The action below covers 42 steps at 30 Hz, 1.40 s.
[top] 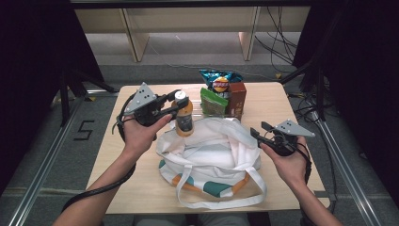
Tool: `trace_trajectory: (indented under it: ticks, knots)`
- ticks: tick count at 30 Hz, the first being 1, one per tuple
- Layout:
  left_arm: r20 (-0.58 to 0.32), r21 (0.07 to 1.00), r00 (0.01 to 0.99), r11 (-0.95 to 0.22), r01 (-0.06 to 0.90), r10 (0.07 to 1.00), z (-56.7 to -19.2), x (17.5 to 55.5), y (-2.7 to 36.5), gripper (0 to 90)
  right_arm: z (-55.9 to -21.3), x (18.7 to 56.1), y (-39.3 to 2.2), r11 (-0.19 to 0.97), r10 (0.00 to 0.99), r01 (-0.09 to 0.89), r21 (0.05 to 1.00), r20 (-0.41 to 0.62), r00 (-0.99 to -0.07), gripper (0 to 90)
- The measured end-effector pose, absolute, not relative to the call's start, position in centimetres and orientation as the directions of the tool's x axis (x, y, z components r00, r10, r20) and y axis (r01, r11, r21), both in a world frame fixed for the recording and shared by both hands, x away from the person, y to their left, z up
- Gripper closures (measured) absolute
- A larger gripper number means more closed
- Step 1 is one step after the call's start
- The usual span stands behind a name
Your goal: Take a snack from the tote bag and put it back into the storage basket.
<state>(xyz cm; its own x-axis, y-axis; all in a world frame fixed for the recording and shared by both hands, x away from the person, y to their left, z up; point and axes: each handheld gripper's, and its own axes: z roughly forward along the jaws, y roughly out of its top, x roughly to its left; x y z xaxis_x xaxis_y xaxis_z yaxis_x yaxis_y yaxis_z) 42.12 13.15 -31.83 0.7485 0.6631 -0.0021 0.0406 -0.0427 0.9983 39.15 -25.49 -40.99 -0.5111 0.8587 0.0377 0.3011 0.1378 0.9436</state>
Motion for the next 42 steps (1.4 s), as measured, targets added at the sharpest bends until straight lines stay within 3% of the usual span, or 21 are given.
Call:
trace_trajectory:
  ticks: [42]
  knots:
    - [0.041, 0.999, 0.741, -0.048, -0.011, 0.67, -30.1, 45.5, 12.6, 58.7, -40.8, 39.1, -25.8, 0.126, 0.866, 0.307, 0.943, 0.046, -0.498, 48.7]
